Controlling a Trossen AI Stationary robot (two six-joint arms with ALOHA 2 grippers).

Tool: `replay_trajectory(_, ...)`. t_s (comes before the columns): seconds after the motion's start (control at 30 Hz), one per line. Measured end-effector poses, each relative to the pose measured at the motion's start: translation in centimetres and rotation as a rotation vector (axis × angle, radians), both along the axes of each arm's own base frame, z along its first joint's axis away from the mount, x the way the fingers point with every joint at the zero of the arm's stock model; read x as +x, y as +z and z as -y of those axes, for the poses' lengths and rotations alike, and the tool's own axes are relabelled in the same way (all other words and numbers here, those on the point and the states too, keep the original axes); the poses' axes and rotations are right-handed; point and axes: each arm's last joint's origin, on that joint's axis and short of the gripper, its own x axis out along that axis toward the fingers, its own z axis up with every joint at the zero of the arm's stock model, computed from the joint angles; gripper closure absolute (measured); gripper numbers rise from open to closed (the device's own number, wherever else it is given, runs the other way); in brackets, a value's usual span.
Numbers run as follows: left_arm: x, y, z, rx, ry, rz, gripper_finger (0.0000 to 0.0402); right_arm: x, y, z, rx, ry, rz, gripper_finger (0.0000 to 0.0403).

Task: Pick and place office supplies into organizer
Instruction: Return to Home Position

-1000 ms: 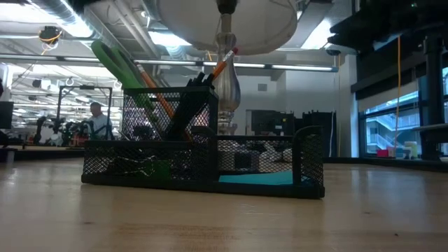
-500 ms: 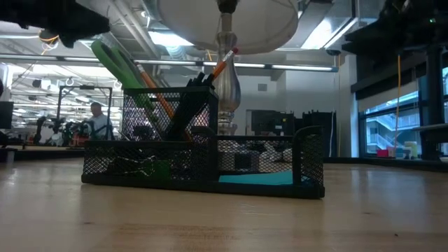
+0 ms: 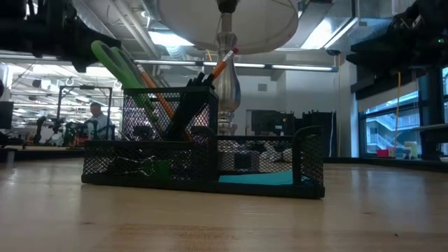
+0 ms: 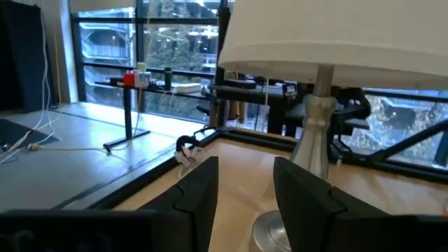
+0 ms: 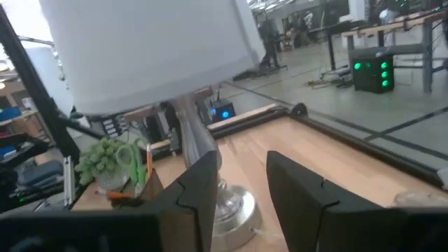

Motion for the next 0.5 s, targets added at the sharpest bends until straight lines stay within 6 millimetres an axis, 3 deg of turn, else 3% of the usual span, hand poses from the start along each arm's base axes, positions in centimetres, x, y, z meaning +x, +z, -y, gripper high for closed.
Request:
replay_trajectory(0.33,0.8,-3.0,-0.5,-0.045,0.013,-0.003,0.0270,0.6,-2.0,0.3,-0.005,0.019,0.010,0.0276)
replay_trajectory(0.5,0.8,-3.1,-0.7,-0.039,0.030,-0.012,0.0270,0.8,-2.8,0.4,-0.002,0.019,0.010,0.0276)
